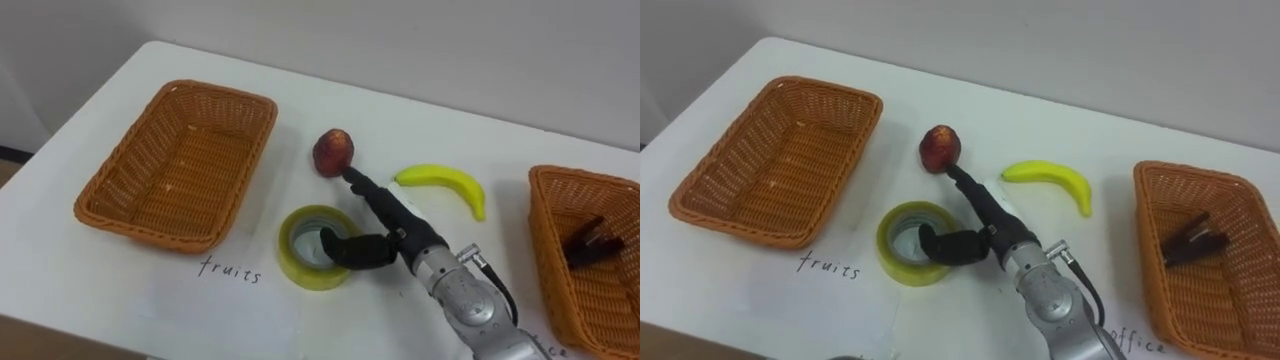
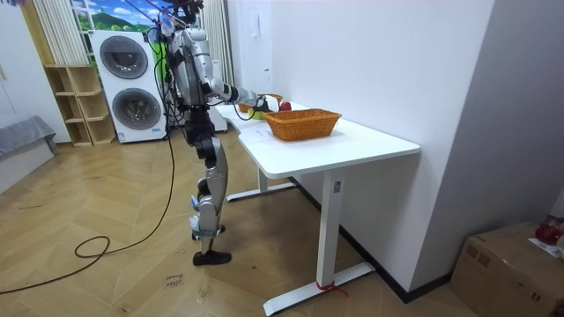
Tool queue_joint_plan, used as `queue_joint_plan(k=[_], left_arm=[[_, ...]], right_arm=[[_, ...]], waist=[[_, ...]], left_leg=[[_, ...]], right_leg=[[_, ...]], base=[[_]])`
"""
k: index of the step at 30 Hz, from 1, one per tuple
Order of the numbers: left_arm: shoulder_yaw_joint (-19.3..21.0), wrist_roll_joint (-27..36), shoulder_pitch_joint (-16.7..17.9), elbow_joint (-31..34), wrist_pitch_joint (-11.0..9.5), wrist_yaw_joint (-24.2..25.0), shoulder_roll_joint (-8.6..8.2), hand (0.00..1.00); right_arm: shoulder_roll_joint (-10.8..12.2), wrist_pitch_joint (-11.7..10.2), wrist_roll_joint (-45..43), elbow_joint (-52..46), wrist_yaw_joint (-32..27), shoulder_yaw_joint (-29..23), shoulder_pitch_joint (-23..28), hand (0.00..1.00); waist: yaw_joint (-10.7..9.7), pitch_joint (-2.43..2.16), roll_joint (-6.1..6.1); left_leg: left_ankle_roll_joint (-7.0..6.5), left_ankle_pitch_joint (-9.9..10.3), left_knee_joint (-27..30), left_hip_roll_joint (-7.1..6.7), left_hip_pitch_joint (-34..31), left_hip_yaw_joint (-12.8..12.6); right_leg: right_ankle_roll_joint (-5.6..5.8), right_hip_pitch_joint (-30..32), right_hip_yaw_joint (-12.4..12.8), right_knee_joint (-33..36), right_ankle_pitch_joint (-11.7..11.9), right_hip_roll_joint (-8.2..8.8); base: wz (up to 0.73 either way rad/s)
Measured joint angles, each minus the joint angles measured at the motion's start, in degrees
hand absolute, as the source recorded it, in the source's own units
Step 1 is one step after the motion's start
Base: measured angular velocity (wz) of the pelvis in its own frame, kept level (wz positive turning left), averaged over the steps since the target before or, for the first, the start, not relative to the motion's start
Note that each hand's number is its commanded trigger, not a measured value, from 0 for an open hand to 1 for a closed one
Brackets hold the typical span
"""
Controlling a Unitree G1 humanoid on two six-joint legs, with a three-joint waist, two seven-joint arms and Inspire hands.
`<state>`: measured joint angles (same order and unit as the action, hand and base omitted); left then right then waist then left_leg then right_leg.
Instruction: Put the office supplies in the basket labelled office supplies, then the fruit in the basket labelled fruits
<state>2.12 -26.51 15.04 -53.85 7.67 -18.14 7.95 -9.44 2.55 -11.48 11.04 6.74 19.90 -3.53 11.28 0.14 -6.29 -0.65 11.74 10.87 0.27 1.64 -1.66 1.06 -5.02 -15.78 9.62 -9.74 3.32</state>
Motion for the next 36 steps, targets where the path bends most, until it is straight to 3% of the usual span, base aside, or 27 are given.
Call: queue_joint_plan(k=[12,18,28,32,36], left_arm=[[1.71,-0.31,0.64,2.49,0.27,1.23,0.09,0.00],[1.74,-0.66,0.39,2.51,0.43,1.71,0.94,0.00],[3.76,-1.48,0.37,2.42,0.70,3.73,2.14,0.00],[4.61,-1.74,0.72,2.24,0.76,4.09,2.36,0.00],[5.12,-1.77,0.58,2.22,0.77,4.28,2.63,0.00]], right_arm=[[-0.04,0.19,-0.44,0.00,2.31,-1.22,-0.27,0.00],[-1.27,0.90,-0.53,-0.61,4.65,-1.15,-0.91,0.00],[-2.27,2.53,-4.99,-2.85,9.83,-1.50,-1.60,0.00],[-3.30,3.41,-5.12,-2.89,11.97,-1.54,-2.38,0.00],[-4.57,4.18,-7.40,-3.28,14.12,-1.54,-3.34,0.00]], waist=[[0.13,0.10,-0.29],[0.16,0.09,-1.27],[0.31,-0.31,-2.22],[0.56,-0.20,-3.03],[1.55,0.20,-3.94]], left_leg=[[0.00,0.00,0.04,-0.02,-0.01,-0.01],[0.00,0.00,0.03,-0.05,-0.06,0.09],[-0.01,-0.02,0.31,-0.07,0.11,0.33],[-0.02,-0.01,0.46,-0.13,0.19,0.54],[0.00,0.00,0.44,-0.08,1.01,0.63]], right_leg=[[0.00,-0.04,-0.10,-0.02,0.00,0.02],[0.00,0.00,-0.18,-0.02,0.00,0.04],[0.01,-0.22,-0.12,-0.03,0.00,0.05],[0.01,-0.47,-0.14,0.00,0.00,0.09],[0.01,-1.32,-0.20,-0.03,0.00,0.03]], base=[[0.00],[0.00],[0.00],[0.02],[0.00]])
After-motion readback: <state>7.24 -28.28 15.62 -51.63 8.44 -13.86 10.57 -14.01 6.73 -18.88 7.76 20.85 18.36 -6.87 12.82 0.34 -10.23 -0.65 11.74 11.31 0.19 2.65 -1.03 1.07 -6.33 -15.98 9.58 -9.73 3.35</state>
